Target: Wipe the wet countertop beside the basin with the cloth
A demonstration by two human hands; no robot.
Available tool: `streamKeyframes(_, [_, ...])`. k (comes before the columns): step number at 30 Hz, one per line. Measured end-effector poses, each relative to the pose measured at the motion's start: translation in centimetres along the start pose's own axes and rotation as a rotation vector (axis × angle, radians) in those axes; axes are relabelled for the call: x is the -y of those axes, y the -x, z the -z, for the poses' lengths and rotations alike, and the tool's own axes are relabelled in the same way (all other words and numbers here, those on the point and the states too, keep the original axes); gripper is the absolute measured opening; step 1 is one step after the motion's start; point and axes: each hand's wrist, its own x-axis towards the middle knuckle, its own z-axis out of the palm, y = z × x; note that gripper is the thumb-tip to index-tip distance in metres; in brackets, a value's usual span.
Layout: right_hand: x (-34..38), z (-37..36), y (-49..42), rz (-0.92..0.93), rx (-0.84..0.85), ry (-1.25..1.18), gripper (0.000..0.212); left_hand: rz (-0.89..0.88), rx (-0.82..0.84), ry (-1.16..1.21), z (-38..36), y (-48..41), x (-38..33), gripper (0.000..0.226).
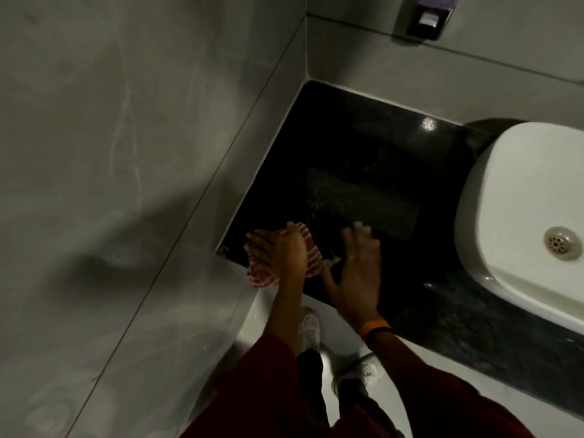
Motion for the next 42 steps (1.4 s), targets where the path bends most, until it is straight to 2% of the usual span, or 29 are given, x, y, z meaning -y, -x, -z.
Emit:
streamKeyframes(1, [1.8,-0.8,0.2,0.120,0.057,-0.026,0.079,-0.013,-0.024,0.037,0.9,-0.4,-0.3,0.078])
streamKeyframes(3, [4.9,-2.4,0.1,0.341,0.224,-0.014,0.068,-0.171,-0.103,0.052,2.6,-1.5,-0.5,0.070])
streamKeyframes(6, [6.4,-3.7,-0.1,0.494,0.422,0.115,0.060,-0.454,-0.089,0.082,4.3,-3.3,0.4,0.060])
streamKeyframes(11, [2.0,-1.7,1.0,0.603,0.365,0.185,0.064,-0.732,-0.059,-0.099,5.3,-7.0,2.5,0.053])
streamKeyframes(17, [-2.4,2.6,5.0,0.564,0.276,0.365,0.066,-0.853,-0.019,-0.351,3.9,-9.2,2.5,0.056])
streamKeyframes(20, [-2.4,5.5,5.4,0.483,0.318,0.353,0.054,-0.928,-0.054,-0.413,3.1,-9.4,2.2,0.057])
streamKeyframes(23, [-1.2,8.4,2.2,0.251,0.575,0.192,0.040,-0.946,-0.099,-0.446,2.4,-9.5,2.4,0.061])
streamKeyframes(25, [-0.7,9.8,-1.0,-0.001,0.813,-0.051,0.032,-0.961,-0.123,-0.484,2.1,-9.6,2.8,0.061])
streamKeyframes(27, [-0.8,10.6,-3.9,-0.242,0.888,-0.446,0.024,-0.982,-0.139,-0.505,2.0,-9.8,3.0,0.061])
streamKeyframes(29, [-1.2,10.7,-6.0,-0.396,0.825,-0.770,0.033,-0.970,-0.139,-0.490,2.0,-9.9,3.0,0.062])
streamKeyframes(30, [-1.4,10.5,-6.8,-0.440,0.759,-0.782,0.034,-0.961,-0.138,-0.481,2.0,-9.9,3.0,0.062])
streamKeyframes(32, [-2.5,9.2,-7.8,-0.394,0.548,-0.456,0.035,-0.953,-0.142,-0.471,2.0,-10.0,2.9,0.061])
streamKeyframes(34, [-3.4,7.6,-6.9,-0.250,0.342,-0.170,0.039,-0.961,-0.147,-0.458,2.0,-10.0,3.0,0.061])
streamKeyframes(37, [-3.3,5.3,-3.7,-0.101,0.153,-0.071,0.060,-0.961,-0.153,-0.435,1.9,-10.2,3.0,0.060])
streamKeyframes(39, [-3.3,3.5,-2.1,-0.005,0.086,-0.005,0.070,-0.957,-0.156,-0.439,1.8,-10.3,3.0,0.060])
streamKeyframes(42, [-2.6,1.0,-1.8,-0.013,0.130,0.162,0.066,-0.953,-0.169,-0.464,1.8,-10.4,3.0,0.060])
